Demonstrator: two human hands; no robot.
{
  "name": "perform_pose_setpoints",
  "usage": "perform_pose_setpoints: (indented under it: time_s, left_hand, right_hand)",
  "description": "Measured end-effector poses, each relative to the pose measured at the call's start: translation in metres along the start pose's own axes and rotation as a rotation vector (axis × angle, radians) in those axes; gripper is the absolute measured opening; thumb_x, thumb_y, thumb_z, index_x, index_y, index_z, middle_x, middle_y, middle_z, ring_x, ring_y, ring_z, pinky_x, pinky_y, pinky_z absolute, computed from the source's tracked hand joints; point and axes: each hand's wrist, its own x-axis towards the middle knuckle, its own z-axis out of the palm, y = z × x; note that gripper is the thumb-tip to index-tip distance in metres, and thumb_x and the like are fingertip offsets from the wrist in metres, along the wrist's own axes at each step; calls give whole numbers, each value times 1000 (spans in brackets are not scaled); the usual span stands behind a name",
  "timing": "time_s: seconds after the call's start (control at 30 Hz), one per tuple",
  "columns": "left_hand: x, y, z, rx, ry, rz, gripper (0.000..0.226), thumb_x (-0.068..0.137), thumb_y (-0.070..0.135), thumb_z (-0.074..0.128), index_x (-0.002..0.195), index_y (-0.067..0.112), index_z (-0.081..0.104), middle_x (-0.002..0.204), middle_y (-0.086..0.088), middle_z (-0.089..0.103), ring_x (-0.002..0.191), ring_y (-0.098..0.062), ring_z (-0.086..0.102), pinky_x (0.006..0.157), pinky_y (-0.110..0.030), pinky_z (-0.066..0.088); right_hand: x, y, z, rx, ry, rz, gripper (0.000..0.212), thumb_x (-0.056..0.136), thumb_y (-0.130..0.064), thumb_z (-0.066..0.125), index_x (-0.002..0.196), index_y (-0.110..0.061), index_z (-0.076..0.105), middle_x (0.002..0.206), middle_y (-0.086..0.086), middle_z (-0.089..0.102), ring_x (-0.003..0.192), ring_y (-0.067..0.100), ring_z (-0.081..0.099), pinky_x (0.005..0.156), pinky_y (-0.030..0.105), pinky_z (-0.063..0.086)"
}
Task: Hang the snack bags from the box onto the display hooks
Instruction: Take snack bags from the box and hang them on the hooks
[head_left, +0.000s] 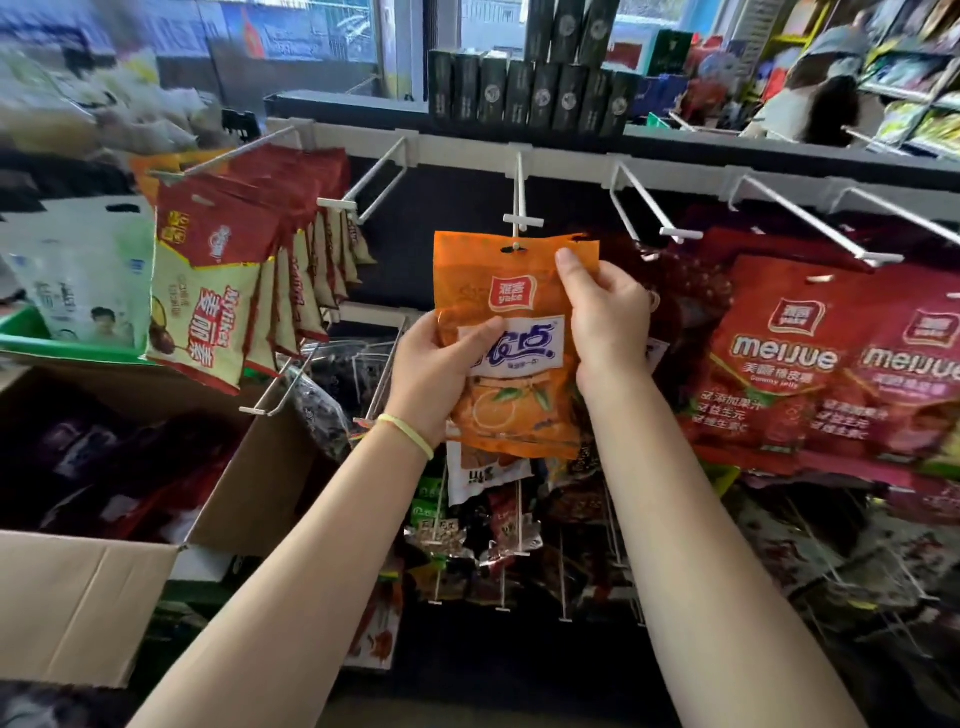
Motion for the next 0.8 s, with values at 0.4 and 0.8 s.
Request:
perform_pose_setpoints:
  time_s: [0.4, 0.8]
  left_hand:
    - [2, -42, -70, 391, 121, -17, 13, 87, 26, 73, 99, 23, 70, 93, 6, 73, 92, -11, 69, 81, -27, 56]
    - [-31, -59, -313, 667, 344, -86, 18, 83, 26, 62, 72, 18, 74, 61, 2, 69, 59, -15, 63, 61, -32, 52]
  right_hand:
    - [-82, 49, 27, -280, 81, -415, 10, 91, -13, 62, 87, -12, 53, 77, -2, 56, 70, 9, 54, 65, 19, 44]
    - [-190, 131, 218, -412, -696, 110, 25, 98, -22, 53, 80, -11, 66, 64, 4, 68, 55, 13, 64, 54, 30, 53]
